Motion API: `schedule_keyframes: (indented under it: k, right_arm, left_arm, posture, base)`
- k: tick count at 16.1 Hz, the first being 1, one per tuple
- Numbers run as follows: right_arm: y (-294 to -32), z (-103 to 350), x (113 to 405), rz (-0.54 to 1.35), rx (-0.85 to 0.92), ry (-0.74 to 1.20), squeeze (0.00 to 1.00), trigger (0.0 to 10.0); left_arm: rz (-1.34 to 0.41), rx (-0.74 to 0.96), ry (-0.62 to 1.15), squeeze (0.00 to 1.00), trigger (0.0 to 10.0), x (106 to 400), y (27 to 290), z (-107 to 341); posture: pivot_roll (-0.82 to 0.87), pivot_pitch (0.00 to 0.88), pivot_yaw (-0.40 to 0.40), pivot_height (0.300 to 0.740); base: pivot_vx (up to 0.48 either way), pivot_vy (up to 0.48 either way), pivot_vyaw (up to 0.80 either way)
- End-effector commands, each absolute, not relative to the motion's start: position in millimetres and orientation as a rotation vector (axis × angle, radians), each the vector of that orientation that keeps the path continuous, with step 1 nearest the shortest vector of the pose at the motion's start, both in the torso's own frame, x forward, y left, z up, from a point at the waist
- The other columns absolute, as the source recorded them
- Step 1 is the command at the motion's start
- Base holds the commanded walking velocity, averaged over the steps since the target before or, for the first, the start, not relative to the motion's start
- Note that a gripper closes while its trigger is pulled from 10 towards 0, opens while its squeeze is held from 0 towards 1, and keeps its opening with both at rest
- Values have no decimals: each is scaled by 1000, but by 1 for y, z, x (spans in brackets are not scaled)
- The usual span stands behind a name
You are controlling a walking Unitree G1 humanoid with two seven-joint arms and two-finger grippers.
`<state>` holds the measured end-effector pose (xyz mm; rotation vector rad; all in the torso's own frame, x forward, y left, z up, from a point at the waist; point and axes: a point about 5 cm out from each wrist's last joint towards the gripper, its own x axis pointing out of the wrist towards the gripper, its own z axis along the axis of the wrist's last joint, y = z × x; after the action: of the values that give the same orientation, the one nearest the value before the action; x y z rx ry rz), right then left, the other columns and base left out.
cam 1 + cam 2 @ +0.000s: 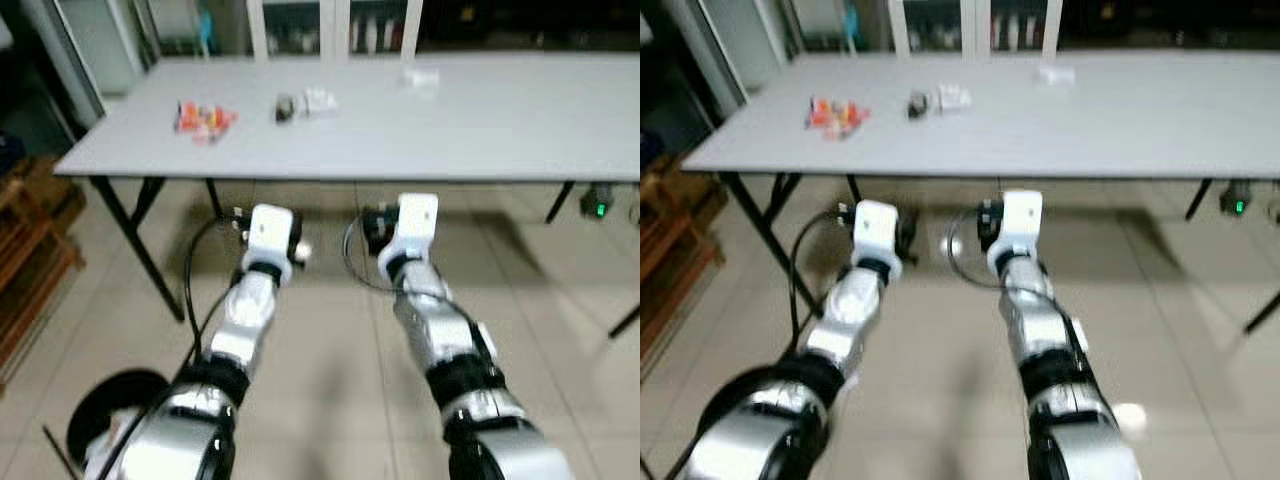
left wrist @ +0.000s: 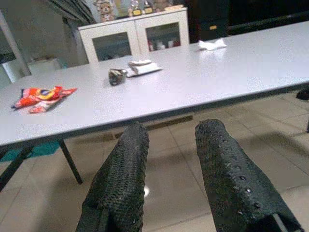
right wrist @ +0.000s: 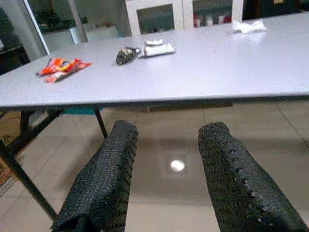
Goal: Picking trash to rubbish bin
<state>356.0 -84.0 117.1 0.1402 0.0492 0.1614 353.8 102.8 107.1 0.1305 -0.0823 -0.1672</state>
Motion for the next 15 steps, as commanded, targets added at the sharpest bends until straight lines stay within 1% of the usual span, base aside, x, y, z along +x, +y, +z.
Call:
schedule_keyframes:
  k: [1, 13, 15]
  right_arm:
    - [-71, 123, 356, 199, 146, 34, 0, 10000]
    - [-70, 122, 355, 203, 105, 34, 0, 10000]
    - [-70, 122, 355, 209, 110, 28, 0, 10000]
  left_arm:
    - [-138, 142, -92, 0, 10000, 357, 115, 111]
    - [-145, 140, -93, 0, 10000, 356, 113, 111]
    - [-140, 138, -93, 0, 10000, 356, 114, 111]
  posture:
    - [51, 0, 61, 740]
    - [49, 0, 60, 740]
    - [52, 0, 57, 740]
  base:
    - [480, 0, 0]
    - [480, 0, 0]
    - [480, 0, 800]
